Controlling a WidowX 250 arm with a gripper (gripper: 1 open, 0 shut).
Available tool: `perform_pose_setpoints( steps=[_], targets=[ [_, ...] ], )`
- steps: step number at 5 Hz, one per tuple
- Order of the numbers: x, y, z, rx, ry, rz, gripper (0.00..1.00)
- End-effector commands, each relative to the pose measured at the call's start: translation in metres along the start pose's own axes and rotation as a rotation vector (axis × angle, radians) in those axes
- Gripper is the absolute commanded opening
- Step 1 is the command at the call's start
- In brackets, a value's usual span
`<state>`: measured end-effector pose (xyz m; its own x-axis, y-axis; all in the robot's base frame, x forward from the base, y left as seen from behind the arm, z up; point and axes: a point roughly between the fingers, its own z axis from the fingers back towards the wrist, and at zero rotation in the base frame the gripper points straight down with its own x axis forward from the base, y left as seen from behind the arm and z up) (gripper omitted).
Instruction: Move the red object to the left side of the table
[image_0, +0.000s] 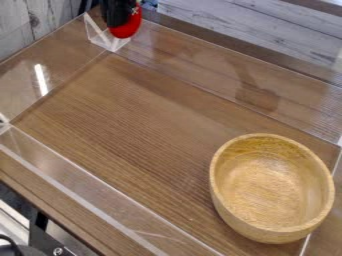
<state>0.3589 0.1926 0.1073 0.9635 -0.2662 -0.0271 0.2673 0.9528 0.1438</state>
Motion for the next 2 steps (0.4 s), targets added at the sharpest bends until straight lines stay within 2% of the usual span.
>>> perform_pose_setpoints(
  steps=[1, 2],
  targets=[
    [0.0076, 0.0015, 0.0123, 0.039, -0.037, -0.027, 0.00],
    [0.0130, -0.0044, 0.0164, 0.037, -0.033, -0.047, 0.00]
  ],
)
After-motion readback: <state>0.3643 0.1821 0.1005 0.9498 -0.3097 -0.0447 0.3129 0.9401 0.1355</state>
